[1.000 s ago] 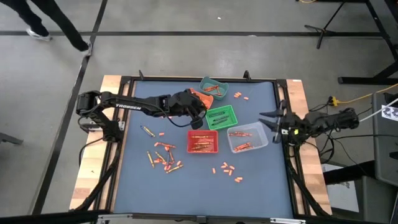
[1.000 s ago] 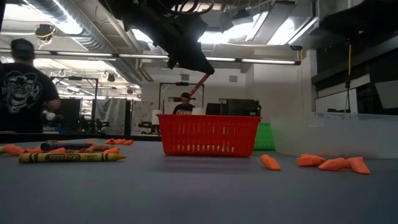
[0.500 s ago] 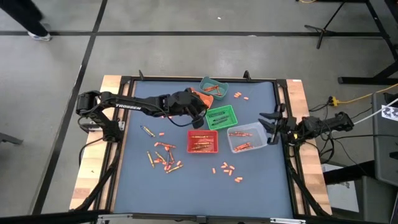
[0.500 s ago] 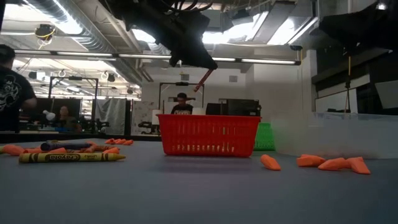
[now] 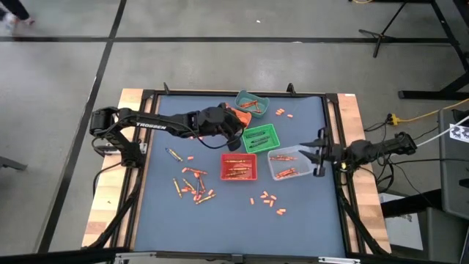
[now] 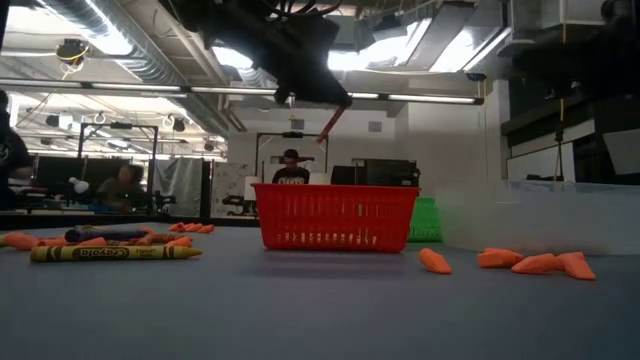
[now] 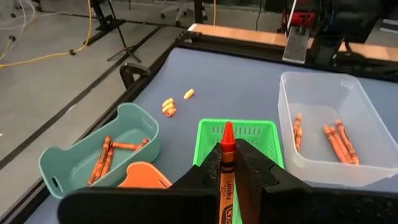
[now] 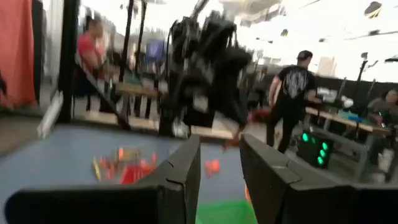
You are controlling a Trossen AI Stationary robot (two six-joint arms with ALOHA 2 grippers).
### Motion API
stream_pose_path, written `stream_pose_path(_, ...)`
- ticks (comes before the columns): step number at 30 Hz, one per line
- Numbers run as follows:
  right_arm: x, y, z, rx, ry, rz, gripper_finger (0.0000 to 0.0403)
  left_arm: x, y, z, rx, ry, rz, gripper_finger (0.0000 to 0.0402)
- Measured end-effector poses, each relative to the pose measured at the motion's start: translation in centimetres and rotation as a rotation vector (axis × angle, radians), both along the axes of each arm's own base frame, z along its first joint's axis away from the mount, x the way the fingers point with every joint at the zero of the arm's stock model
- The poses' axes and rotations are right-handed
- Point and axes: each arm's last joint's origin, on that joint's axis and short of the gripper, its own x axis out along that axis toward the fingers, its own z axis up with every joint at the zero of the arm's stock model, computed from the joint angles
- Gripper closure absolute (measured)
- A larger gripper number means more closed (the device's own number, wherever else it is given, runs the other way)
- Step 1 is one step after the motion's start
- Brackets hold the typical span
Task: Sort crayons
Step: Put the red orange crayon into the blue bin
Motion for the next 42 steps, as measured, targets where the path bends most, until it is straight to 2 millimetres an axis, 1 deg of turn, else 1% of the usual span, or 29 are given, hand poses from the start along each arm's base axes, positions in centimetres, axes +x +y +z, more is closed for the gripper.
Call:
stream_pose_path(3,0.1,0.0,-1.1,-0.016,0.106,-0.008,0.0290,0.1,0.0,0.2,0.005,-0.023,0.000,0.0391)
stream_pose_path(4,0.2,0.0,-1.1,-0.004,0.115,-0.005,0.0290,0.1,0.0,0.3,0.006,-0.030,0.000,0.0391)
stream_pose_path(11,0.2,0.1,-1.2,0.023,0.121,0.004,0.0290,0.2,0.0,0.4,0.008,-0.045,0.000,0.0391)
stream_pose_path(16,0.2,-0.2,-1.2,-0.011,0.124,-0.081,0.0290,0.5,0.1,0.4,0.015,-0.078,0.001,0.0391)
stream_pose_path(19,0.2,-0.5,-1.2,-0.020,0.127,-0.158,0.0290,0.9,0.4,0.1,0.019,-0.103,0.006,0.0391)
stream_pose_path(23,0.3,-1.2,-1.2,0.005,0.127,-0.198,0.0290,1.6,0.8,-0.9,0.021,-0.114,0.011,0.0391)
stream_pose_path(26,0.5,-1.6,-1.3,0.046,0.130,-0.168,0.0290,2.1,1.0,-1.6,0.022,-0.123,0.013,0.0391)
stream_pose_path(28,0.6,-1.7,-1.5,0.071,0.144,-0.101,0.0290,2.4,1.2,-2.0,0.023,-0.131,0.015,0.0391)
stream_pose_path(31,0.8,-1.9,-1.8,0.106,0.176,-0.004,0.0290,2.7,1.8,-2.3,0.032,-0.167,0.029,0.0391)
stream_pose_path(33,0.8,-2.1,-1.9,0.117,0.190,0.019,0.0290,2.8,2.4,-2.3,0.038,-0.194,0.044,0.0391)
stream_pose_path(36,0.8,-2.6,-2.0,0.117,0.194,-0.011,0.0290,2.8,3.6,-2.4,0.053,-0.231,0.074,0.0391)
stream_pose_path(42,0.7,-3.5,-2.0,0.116,0.194,-0.085,0.0290,2.6,6.9,-2.8,0.161,-0.282,0.132,0.0391)
